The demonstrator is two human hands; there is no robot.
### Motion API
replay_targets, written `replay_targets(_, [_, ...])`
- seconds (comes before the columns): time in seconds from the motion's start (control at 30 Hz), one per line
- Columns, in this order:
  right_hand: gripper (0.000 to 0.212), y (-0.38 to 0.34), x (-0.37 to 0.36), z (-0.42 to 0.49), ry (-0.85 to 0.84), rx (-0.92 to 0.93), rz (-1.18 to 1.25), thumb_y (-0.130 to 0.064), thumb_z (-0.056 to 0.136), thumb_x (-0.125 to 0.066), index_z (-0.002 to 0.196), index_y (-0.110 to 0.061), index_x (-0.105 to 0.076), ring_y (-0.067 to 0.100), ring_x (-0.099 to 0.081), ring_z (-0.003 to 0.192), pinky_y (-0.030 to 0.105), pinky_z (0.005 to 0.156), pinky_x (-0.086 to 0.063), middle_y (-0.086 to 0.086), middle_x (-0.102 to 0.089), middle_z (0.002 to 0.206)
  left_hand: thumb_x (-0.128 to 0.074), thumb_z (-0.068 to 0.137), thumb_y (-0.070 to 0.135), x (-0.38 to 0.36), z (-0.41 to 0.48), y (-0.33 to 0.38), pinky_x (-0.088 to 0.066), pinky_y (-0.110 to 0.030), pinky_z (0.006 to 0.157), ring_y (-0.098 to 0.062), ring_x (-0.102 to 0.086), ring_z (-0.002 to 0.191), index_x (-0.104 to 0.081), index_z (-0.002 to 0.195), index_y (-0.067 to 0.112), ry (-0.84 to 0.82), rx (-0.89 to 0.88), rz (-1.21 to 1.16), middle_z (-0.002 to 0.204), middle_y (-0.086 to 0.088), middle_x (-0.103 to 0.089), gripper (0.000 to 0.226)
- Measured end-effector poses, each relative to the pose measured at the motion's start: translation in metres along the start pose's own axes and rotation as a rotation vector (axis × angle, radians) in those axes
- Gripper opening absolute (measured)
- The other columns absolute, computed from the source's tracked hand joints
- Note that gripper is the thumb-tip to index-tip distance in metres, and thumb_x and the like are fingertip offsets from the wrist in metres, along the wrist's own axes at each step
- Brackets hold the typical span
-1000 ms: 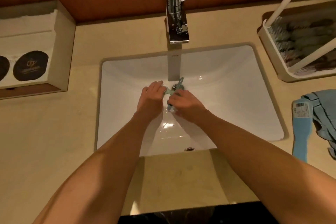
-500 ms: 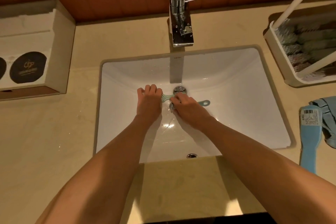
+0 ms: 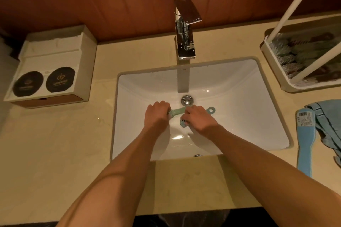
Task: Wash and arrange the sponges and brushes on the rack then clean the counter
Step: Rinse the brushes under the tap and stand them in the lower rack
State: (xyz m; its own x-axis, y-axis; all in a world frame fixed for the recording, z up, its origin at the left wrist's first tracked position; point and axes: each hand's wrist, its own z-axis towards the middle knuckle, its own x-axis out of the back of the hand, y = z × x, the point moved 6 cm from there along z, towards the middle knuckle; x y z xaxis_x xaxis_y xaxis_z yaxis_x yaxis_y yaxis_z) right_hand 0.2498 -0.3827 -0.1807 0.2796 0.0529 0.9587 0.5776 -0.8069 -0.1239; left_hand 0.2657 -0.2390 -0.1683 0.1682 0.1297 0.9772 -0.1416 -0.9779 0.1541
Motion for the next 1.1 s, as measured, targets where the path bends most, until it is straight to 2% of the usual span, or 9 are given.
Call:
replay_targets(0.1, [0.026, -0.002, 0.019, -0.017, 0.043, -0.009, 0.022, -0.014, 0.097, -0.052, 0.116, -0.019, -0.068, 0.029, -0.052, 0.109, 0.034, 0.081, -0.036, 0.006, -0.057, 0.117, -0.056, 0.094, 0.018, 0.018, -0.01, 0.021, -0.036, -0.036, 0.075, -0.027, -0.056, 0.092, -0.063, 0.101, 0.016, -0.001, -0.04, 0.057, 0.101, -0.003, -0.062, 0.01])
replay_targets(0.2, [0.024, 0.004, 0.04, -0.034, -0.008, -0.063, 0.084, -0.022, 0.097, -0.051, 0.112, -0.02, -0.07, 0.028, -0.052, 0.109, 0.03, 0.077, -0.028, 0.007, -0.059, 0.113, -0.055, 0.089, 0.017, 0.039, -0.017, 0.04, -0.034, -0.037, 0.086, -0.024, -0.058, 0.096, -0.065, 0.098, 0.022, 0.021, -0.106, 0.198, 0.099, 0.001, -0.063, 0.014])
replay_targets(0.37, [0.028, 0.021, 0.079, -0.075, 0.109, -0.165, 0.172, -0.021, 0.1, -0.051, 0.123, -0.021, -0.068, 0.029, -0.052, 0.11, 0.036, 0.088, -0.039, 0.008, -0.059, 0.117, -0.058, 0.089, 0.02, 0.077, -0.03, 0.071, -0.028, -0.042, 0.095, -0.022, -0.055, 0.1, -0.065, 0.099, 0.026, 0.128, -0.159, 0.317, 0.101, 0.002, -0.064, 0.014])
replay_targets(0.53, [0.031, 0.028, 0.11, -0.112, 0.256, -0.235, 0.269, -0.019, 0.101, -0.054, 0.13, -0.025, -0.064, 0.026, -0.052, 0.109, 0.039, 0.093, -0.045, 0.006, -0.059, 0.119, -0.064, 0.082, 0.013, 0.105, -0.046, 0.106, -0.027, -0.049, 0.104, -0.025, -0.052, 0.108, -0.062, 0.111, 0.019, 0.204, -0.288, 0.44, 0.108, -0.002, -0.06, 0.029])
replay_targets(0.67, [0.04, 0.027, 0.128, -0.133, 0.297, -0.229, 0.122, -0.003, 0.095, -0.053, 0.131, -0.02, -0.059, 0.028, -0.048, 0.113, 0.035, 0.084, -0.039, 0.006, -0.053, 0.125, -0.059, 0.089, 0.018, 0.121, -0.053, 0.116, -0.026, -0.047, 0.101, -0.023, -0.054, 0.104, -0.063, 0.102, 0.024, 0.232, -0.197, 0.273, 0.102, 0.003, -0.06, 0.015])
replay_targets(0.77, [0.052, 0.03, 0.145, -0.156, 0.342, -0.207, -0.021, 0.007, 0.086, -0.058, 0.132, -0.018, -0.054, 0.029, -0.047, 0.114, 0.038, 0.087, -0.04, 0.007, -0.049, 0.127, -0.057, 0.093, 0.025, 0.134, -0.056, 0.125, -0.028, -0.044, 0.094, -0.02, -0.055, 0.098, -0.063, 0.096, 0.027, 0.262, -0.138, 0.115, 0.099, 0.006, -0.06, 0.007])
replay_targets(0.87, [0.055, 0.038, 0.158, -0.176, 0.375, -0.199, -0.118, 0.009, 0.083, -0.061, 0.131, -0.017, -0.052, 0.031, -0.047, 0.114, 0.038, 0.088, -0.04, 0.008, -0.047, 0.128, -0.057, 0.095, 0.026, 0.144, -0.057, 0.138, -0.032, -0.042, 0.089, -0.017, -0.057, 0.091, -0.061, 0.086, 0.028, 0.322, -0.094, -0.033, 0.092, 0.009, -0.061, 0.01])
replay_targets(1.1, [0.058, 0.071, 0.172, -0.218, 0.41, -0.245, -0.225, 0.005, 0.081, -0.069, 0.131, -0.018, -0.052, 0.029, -0.049, 0.113, 0.043, 0.098, -0.048, 0.007, -0.048, 0.128, -0.062, 0.096, 0.029, 0.164, -0.051, 0.182, -0.033, -0.039, 0.087, -0.017, -0.057, 0.094, -0.062, 0.091, 0.029, 0.38, -0.148, -0.145, 0.096, 0.009, -0.065, 0.005])
